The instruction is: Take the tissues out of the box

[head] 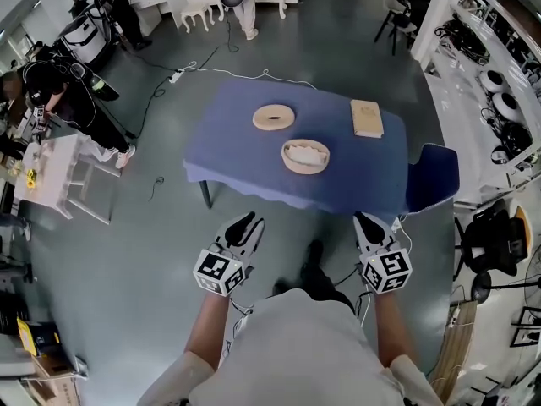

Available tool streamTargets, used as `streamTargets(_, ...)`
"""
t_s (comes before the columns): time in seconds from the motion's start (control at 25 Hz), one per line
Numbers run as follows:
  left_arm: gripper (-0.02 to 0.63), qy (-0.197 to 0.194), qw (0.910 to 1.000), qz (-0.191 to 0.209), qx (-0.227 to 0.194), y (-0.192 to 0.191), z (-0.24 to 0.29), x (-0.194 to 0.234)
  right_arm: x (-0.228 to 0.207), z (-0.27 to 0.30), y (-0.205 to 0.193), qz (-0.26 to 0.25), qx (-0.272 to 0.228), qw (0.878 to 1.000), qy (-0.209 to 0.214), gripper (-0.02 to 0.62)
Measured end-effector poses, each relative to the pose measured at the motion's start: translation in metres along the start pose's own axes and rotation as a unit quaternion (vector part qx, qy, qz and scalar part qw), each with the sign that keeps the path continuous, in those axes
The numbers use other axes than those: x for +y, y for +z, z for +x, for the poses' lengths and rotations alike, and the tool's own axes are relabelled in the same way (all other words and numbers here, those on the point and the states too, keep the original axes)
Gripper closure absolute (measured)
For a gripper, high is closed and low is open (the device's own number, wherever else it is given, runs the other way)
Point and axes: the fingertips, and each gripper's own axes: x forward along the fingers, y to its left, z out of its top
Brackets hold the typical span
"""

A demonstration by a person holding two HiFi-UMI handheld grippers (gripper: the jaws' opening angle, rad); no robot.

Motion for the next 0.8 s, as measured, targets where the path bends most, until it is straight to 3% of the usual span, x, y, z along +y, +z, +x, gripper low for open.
streamTargets(0.8, 0.503, 0.018, 0.9997, 0.0, 0.018, 0.02, 0.137, 0.044, -0.107, 0.117, 0.004, 0.022, 0.025, 0.998, 0.049, 0.551)
